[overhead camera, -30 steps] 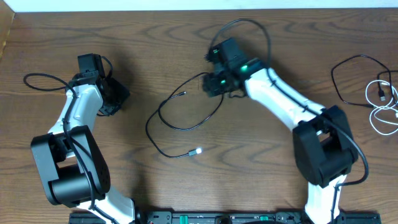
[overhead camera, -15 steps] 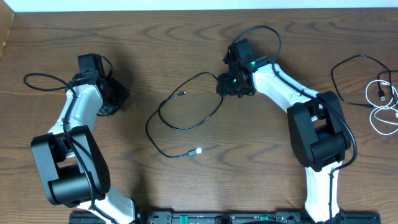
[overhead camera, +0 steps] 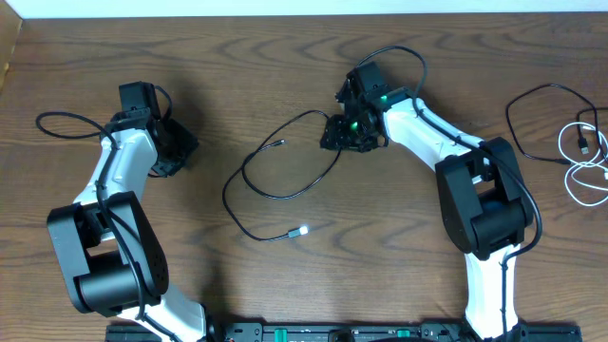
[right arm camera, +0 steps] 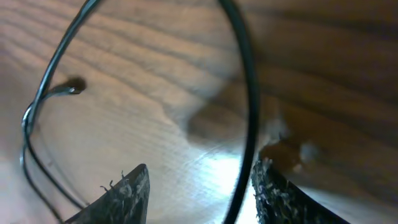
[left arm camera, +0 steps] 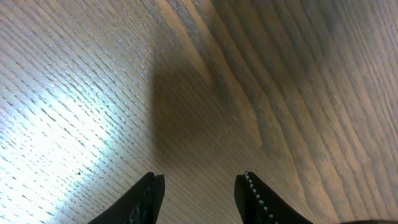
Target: Untangle cables
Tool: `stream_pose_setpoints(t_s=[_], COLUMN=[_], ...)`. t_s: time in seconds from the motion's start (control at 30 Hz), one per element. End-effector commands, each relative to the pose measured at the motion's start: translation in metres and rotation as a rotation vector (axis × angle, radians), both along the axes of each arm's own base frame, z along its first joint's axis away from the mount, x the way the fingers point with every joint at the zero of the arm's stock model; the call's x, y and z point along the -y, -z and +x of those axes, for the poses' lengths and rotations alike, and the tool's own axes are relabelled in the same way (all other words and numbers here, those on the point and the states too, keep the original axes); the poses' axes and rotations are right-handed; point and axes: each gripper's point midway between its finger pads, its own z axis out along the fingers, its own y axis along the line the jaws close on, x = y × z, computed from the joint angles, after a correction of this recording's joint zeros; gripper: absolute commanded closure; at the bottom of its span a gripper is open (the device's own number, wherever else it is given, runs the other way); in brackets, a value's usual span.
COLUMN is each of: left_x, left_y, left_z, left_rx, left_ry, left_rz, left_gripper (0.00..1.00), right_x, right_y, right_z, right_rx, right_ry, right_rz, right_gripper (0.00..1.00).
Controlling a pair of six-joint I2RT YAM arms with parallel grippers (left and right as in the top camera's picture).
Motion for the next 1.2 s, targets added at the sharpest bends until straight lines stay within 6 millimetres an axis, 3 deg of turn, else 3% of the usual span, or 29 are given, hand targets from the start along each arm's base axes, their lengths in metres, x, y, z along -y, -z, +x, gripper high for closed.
stream_pose_setpoints(t_s=[0.0, 0.2, 0.37, 0.57, 0.77, 0.83, 0.9, 1.17], left_x=[0.001, 0.001, 0.001, 0.001, 0.001, 0.001, 0.001, 0.001], left_y=[0.004, 0.004, 0.004, 0.004, 0.004, 0.004, 0.004, 0.004], left_z=[-0.003, -0.003, -0.003, -0.003, -0.003, -0.003, -0.003, -0.003], left_rx=[-0.016, -0.016, -0.016, -0.016, -0.016, -0.016, -0.016, -0.016], left_ry=[-0.004, -0.004, -0.004, -0.004, -0.003, -0.004, -0.004, -0.004], left_rz=[-0.003, -0.003, -0.003, -0.003, -0.003, -0.003, -0.003, -0.003], left_gripper=[0.58, 0.58, 0.58, 0.58, 0.58, 0.58, 0.58, 0.58], right_x=[-0.001, 0.001, 0.014, 0.032, 0.033, 0.032, 0.033, 0.031], right_y=[0.022, 0.048, 0.071, 0.075, 0.075, 0.075, 0.074, 0.074], right_z=[-0.01, -0.012, -0.013, -0.006, -0.003, -0.002, -0.001, -0.002], right_rx=[-0.081, -0.169, -0.237, -0.249, -0.236, -0.233, -0.228, -0.228], right_ry=[0.003, 0.012, 0.044, 0.086, 0.084, 0.084, 0.086, 0.083], right_rz=[0.019, 0.101, 0.123, 0.123, 0.126, 0.127, 0.13, 0.13], right_gripper=[0.49, 0.51, 0.67, 0.72, 0.78, 0.77, 0.67, 0.59])
